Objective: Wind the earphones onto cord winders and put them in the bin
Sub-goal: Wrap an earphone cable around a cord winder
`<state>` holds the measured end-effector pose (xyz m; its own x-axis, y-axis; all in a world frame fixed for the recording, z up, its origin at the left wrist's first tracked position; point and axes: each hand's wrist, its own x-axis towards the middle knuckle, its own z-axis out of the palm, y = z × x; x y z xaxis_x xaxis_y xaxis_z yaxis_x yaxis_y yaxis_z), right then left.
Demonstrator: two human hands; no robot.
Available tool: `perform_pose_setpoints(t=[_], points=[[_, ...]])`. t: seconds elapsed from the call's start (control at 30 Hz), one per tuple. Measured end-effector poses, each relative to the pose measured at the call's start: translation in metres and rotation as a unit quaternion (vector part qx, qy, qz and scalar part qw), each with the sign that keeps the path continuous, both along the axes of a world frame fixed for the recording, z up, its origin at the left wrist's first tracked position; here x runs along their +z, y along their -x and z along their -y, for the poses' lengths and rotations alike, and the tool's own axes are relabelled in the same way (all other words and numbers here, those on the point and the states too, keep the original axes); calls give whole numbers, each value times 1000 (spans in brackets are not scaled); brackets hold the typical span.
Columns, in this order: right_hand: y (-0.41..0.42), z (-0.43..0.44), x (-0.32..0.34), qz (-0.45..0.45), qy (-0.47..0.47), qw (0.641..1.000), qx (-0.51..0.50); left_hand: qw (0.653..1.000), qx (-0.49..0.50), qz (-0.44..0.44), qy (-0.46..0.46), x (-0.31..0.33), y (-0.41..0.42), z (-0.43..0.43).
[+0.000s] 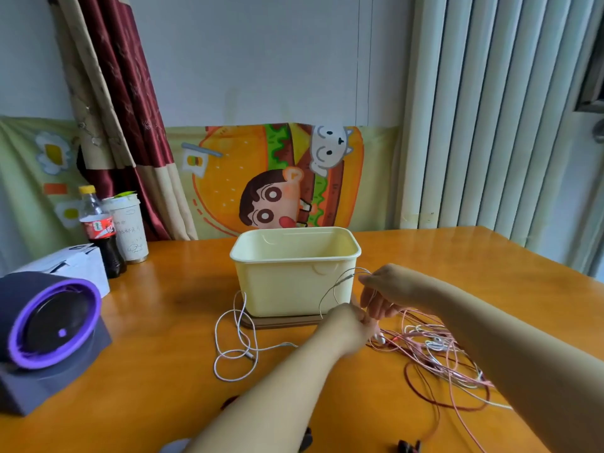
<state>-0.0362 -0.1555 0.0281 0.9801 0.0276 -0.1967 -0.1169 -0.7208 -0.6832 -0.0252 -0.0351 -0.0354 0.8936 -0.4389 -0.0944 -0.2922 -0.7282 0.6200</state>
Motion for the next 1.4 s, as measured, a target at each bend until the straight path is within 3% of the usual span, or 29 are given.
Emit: perform_pose_setpoints(t=[0.1, 0.3, 0.5, 0.67, 0.77, 0.9, 1.0, 1.13, 1.27, 1.4], points=[[3, 11, -5, 26, -14, 1000, 9, 999, 6, -22, 46, -1, -1, -2], [13, 25, -30, -11, 173, 979, 109, 991, 15, -94, 97, 4, -5, -22], [6, 31, -40, 55, 104, 991, 67, 986, 35, -98, 132, 3, -6, -27], [2, 32, -44, 63, 124, 990, 20, 985, 44, -87, 143, 3, -2, -32], [2, 33, -47, 57, 208, 976, 26, 980, 37, -104, 165, 13, 1, -39], [10, 30, -40, 17, 305, 951, 55, 941, 30, -220, 255, 36, 4, -64], [22, 5, -14, 91, 253, 960, 78, 957, -5, -221, 186, 49, 8, -92], [44, -54, 14, 233, 134, 946, 183, 974, -42, -191, 113, 77, 25, -114], [49, -91, 16, 177, -54, 945, 269, 983, -44, -123, 131, 94, 34, -143], [45, -100, 7, 65, -199, 947, 245, 989, -23, -72, 126, 86, 40, -183]])
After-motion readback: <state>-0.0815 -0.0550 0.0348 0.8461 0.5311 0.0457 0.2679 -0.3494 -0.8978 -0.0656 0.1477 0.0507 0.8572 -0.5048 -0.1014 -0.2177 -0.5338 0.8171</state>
